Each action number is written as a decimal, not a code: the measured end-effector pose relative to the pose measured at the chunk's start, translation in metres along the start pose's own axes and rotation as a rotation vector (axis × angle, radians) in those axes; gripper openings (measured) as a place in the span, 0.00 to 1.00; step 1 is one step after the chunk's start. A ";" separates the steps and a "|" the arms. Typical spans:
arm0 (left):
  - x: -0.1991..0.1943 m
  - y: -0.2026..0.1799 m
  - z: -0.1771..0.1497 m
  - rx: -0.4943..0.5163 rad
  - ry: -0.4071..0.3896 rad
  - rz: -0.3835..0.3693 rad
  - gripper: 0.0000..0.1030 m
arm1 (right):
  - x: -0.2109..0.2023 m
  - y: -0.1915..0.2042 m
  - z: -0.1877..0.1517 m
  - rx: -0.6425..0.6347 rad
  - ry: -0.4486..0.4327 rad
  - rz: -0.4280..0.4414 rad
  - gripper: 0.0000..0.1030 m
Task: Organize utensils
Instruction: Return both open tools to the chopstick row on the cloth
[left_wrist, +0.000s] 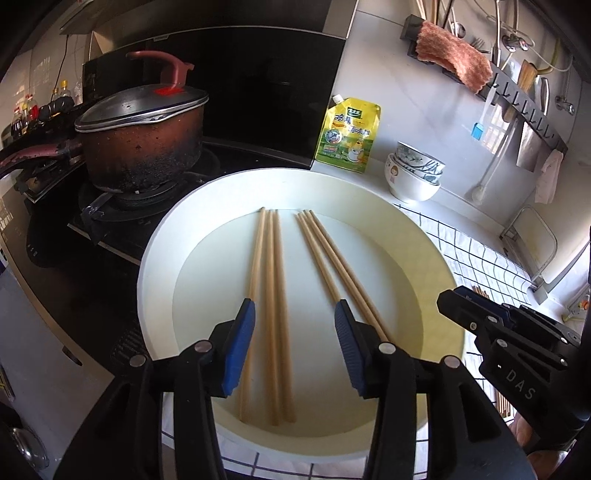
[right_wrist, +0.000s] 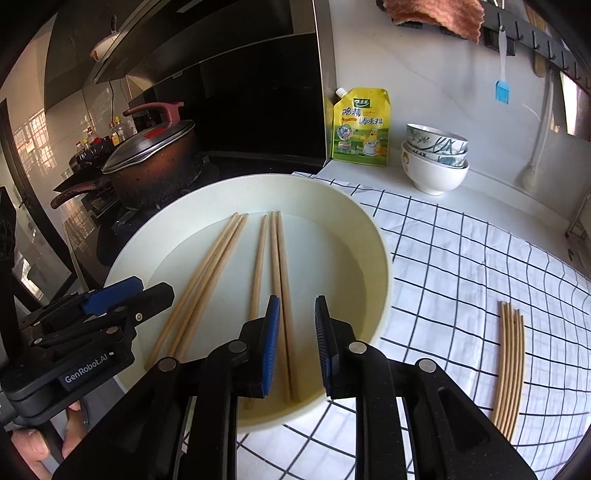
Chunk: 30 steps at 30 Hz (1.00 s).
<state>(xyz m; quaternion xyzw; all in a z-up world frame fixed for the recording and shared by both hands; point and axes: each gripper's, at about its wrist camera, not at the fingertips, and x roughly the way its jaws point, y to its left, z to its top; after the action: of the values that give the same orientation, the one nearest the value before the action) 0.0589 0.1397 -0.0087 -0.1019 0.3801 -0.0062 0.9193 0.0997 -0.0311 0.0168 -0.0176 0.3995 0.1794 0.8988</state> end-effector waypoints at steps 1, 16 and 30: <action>-0.002 -0.003 -0.001 0.004 -0.002 -0.004 0.44 | -0.003 -0.002 -0.001 0.000 -0.004 -0.004 0.18; -0.015 -0.070 -0.014 0.101 -0.010 -0.060 0.49 | -0.055 -0.064 -0.031 0.073 -0.061 -0.089 0.23; -0.009 -0.148 -0.032 0.223 0.021 -0.105 0.50 | -0.085 -0.144 -0.067 0.178 -0.066 -0.156 0.27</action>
<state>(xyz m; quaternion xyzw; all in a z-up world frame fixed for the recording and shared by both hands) 0.0401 -0.0106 0.0040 -0.0187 0.3808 -0.0976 0.9193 0.0479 -0.2033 0.0166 0.0369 0.3814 0.0731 0.9208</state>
